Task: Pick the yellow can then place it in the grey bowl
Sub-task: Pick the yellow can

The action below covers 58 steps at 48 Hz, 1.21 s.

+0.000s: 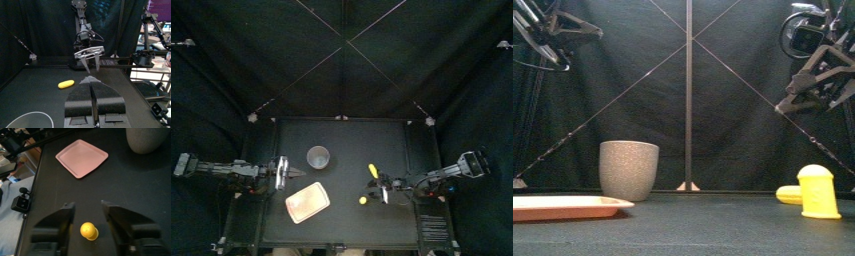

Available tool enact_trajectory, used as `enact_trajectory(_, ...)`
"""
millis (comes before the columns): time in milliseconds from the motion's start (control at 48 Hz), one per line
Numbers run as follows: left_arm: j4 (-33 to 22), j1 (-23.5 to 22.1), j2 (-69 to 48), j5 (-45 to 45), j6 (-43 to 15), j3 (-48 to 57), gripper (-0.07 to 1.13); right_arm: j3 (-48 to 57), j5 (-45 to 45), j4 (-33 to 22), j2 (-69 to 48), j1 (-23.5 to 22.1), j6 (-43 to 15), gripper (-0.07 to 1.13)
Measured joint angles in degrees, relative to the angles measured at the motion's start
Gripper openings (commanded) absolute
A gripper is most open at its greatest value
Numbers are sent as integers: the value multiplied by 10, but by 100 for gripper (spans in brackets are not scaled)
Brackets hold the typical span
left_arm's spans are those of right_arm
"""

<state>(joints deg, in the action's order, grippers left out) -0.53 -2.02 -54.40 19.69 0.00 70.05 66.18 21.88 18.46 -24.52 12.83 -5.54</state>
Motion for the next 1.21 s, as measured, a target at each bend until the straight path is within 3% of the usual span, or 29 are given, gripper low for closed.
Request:
enact_trajectory(604,2,23,1,1,0,-5,-1,-69,2,-33,233,20,5,106)
enact_trajectory(1208,2,28,1,1,0,-5,-1,-64,-12,2,250,35,-2,104)
